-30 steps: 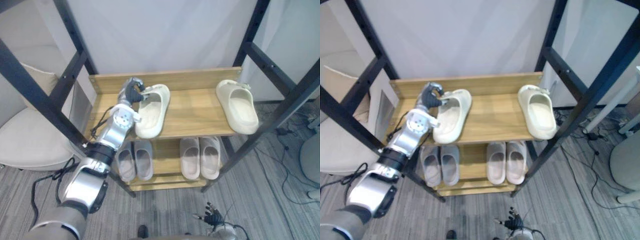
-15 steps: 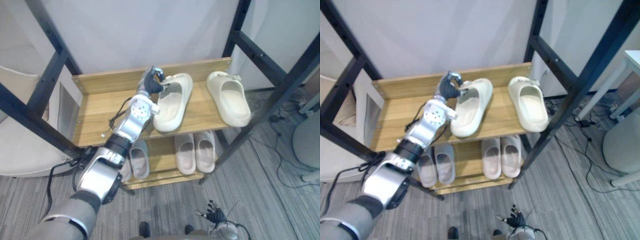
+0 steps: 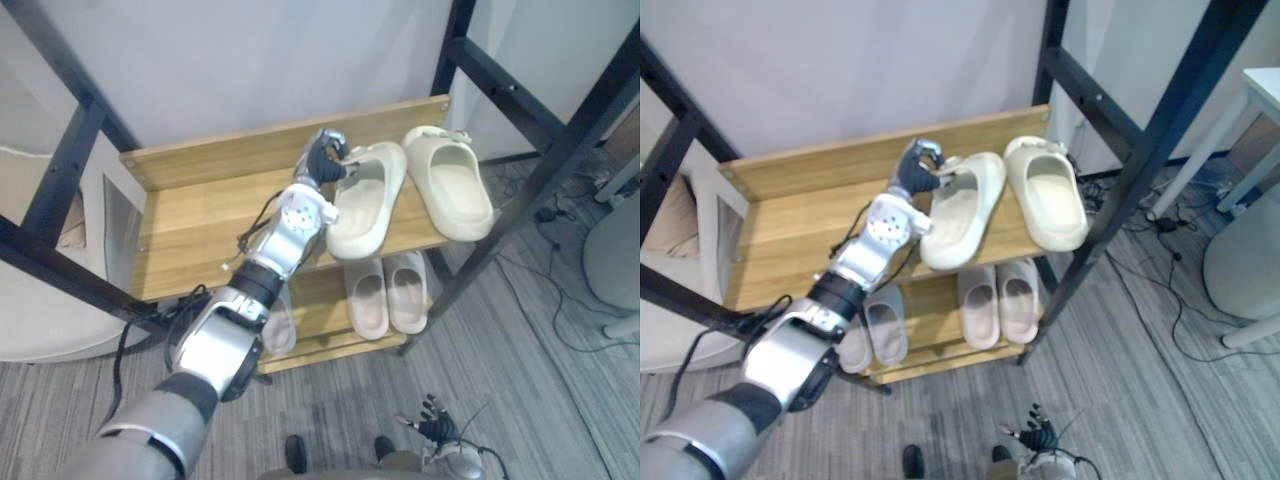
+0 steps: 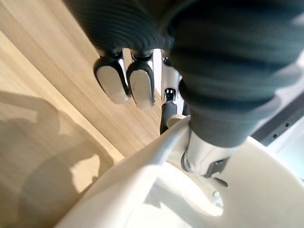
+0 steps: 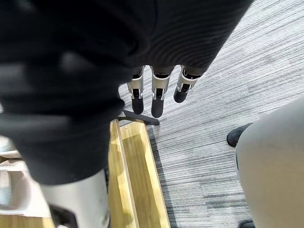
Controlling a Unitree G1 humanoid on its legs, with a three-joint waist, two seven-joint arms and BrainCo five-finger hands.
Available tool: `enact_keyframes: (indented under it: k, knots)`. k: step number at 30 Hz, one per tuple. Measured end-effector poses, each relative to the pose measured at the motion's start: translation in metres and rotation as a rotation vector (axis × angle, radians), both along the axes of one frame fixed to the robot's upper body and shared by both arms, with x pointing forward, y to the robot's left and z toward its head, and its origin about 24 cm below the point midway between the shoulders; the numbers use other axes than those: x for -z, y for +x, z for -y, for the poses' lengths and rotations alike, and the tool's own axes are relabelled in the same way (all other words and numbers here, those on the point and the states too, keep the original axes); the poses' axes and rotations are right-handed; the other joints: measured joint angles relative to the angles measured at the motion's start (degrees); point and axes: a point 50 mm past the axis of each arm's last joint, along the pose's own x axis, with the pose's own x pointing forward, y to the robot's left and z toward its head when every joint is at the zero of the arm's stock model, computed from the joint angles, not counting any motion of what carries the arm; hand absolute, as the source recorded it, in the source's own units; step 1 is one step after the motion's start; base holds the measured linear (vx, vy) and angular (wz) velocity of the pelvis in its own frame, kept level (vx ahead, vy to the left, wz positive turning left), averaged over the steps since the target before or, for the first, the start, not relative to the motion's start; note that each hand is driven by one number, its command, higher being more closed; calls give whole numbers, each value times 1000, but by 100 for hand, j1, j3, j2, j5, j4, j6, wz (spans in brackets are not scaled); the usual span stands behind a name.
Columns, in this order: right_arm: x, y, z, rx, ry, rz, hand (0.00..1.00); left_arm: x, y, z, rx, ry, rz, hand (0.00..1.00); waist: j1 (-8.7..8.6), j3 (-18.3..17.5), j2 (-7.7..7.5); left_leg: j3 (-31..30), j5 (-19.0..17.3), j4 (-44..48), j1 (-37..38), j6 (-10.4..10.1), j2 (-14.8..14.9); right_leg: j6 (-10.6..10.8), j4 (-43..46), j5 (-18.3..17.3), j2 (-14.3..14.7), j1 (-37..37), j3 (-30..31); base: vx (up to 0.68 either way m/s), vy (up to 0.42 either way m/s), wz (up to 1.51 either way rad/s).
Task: Organize the slippers on the shoe rack
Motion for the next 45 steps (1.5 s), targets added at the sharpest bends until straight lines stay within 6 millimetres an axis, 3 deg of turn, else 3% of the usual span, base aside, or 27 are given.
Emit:
enact_keyframes:
  k: [14, 18, 26, 38, 45]
  knots:
    - [-4, 2, 2, 13, -12, 27, 0, -2, -1, 17, 19, -67, -21, 0, 2, 100, 65, -11, 3, 0, 15, 0, -4, 4, 30, -3, -19, 29, -49, 0, -7, 1]
    - [-4, 1, 3, 39, -8, 27, 0, -1, -5, 32, 59, -133, -42, 0, 14, 153, 67, -83, 3, 0, 110, 1, -24, 25, 2, -21, -47, 180, -139, 1, -17, 12]
    - [-4, 1, 4, 43, -8, 27, 0, -34, -28, 49, 208, -289, 107, 0, 66, 181, 69, -238, 7, 1, 128, 6, -49, 32, -62, -28, -79, 290, -263, 0, -9, 6]
    - [1, -4, 6, 28, -16, -7, 0, -31, -71, 16, 290, -492, 241, 0, 319, 171, 81, -480, 16, 1, 216, 16, -102, 61, -88, -94, -140, 524, -534, 0, -6, 12]
    - [2, -5, 6, 17, -16, -19, 0, 4, -104, 1, 323, -625, 176, 0, 385, 135, 72, -611, 17, 75, 216, 17, -104, 61, -118, -94, -146, 605, -678, -11, -8, 9]
